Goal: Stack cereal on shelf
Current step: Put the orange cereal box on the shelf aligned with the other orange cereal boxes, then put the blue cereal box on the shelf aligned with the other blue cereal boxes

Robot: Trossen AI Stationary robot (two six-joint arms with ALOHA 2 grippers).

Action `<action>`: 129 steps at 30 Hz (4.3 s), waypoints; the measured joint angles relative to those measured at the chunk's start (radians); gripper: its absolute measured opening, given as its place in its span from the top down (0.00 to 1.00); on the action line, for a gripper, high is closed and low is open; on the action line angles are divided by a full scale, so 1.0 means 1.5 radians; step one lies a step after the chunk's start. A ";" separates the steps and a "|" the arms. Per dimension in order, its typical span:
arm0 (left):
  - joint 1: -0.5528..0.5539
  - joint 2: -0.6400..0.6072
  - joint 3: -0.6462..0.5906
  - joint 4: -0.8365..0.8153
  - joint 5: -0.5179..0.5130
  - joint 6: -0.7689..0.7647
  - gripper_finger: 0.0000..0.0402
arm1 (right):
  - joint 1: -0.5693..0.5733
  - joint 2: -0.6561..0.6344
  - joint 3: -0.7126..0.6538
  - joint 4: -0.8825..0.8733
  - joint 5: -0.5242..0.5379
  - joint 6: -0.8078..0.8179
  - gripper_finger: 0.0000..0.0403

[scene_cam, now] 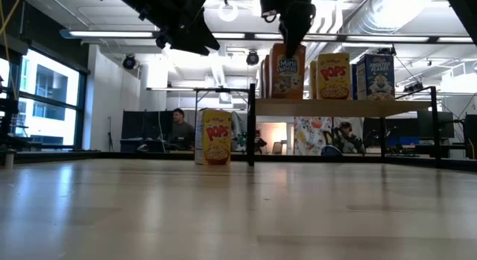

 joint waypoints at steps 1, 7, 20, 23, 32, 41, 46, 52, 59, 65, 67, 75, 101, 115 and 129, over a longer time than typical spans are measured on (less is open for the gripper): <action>0.000 0.000 0.000 0.000 0.000 0.000 0.48 | 0.000 0.001 0.000 0.000 0.000 -0.001 0.53; 0.000 0.000 0.000 0.000 0.000 0.000 0.48 | 0.000 0.002 0.000 0.016 0.001 -0.013 0.51; 0.000 0.000 0.000 0.000 0.000 0.000 0.48 | 0.000 0.002 0.001 0.027 -0.002 -0.035 0.50; 0.000 0.000 0.000 0.000 0.000 0.000 0.48 | 0.000 0.002 0.002 0.028 -0.003 -0.035 0.48; 0.000 0.000 0.000 0.000 0.000 0.000 0.48 | 0.000 0.001 0.002 0.024 0.023 -0.030 0.28; 0.000 0.000 0.000 0.000 0.000 0.000 0.48 | 0.001 -0.030 0.003 0.025 0.030 -0.034 0.27; 0.000 0.000 0.000 0.000 0.000 0.000 0.48 | 0.011 -0.057 0.003 0.026 0.033 -0.034 0.27; 0.000 0.000 0.000 0.000 0.000 0.000 0.48 | 0.034 -0.093 0.003 0.036 0.034 -0.032 0.27; 0.000 0.000 0.000 0.000 0.000 0.000 0.48 | 0.069 -0.138 0.003 0.031 0.038 -0.004 0.27; 0.000 0.000 0.000 0.000 0.000 0.000 0.48 | 0.093 -0.181 0.003 0.017 0.037 0.032 0.27; 0.000 0.000 0.000 0.000 0.000 0.000 0.48 | 0.100 -0.195 0.003 0.007 0.032 0.044 0.27; 0.000 0.000 0.000 0.000 0.000 0.000 0.48 | 0.129 -0.230 0.003 -0.030 0.029 0.110 0.27; -0.099 -0.003 0.030 -0.051 0.158 0.310 0.48 | 0.183 -0.243 0.001 -0.037 -0.015 0.251 0.27; -0.256 -0.004 0.214 -0.363 0.157 0.280 0.48 | 0.184 -0.243 0.001 -0.037 -0.015 0.253 0.27; -0.337 -0.004 0.357 -0.507 0.126 0.179 0.48 | 0.184 -0.243 0.001 -0.030 -0.014 0.283 0.27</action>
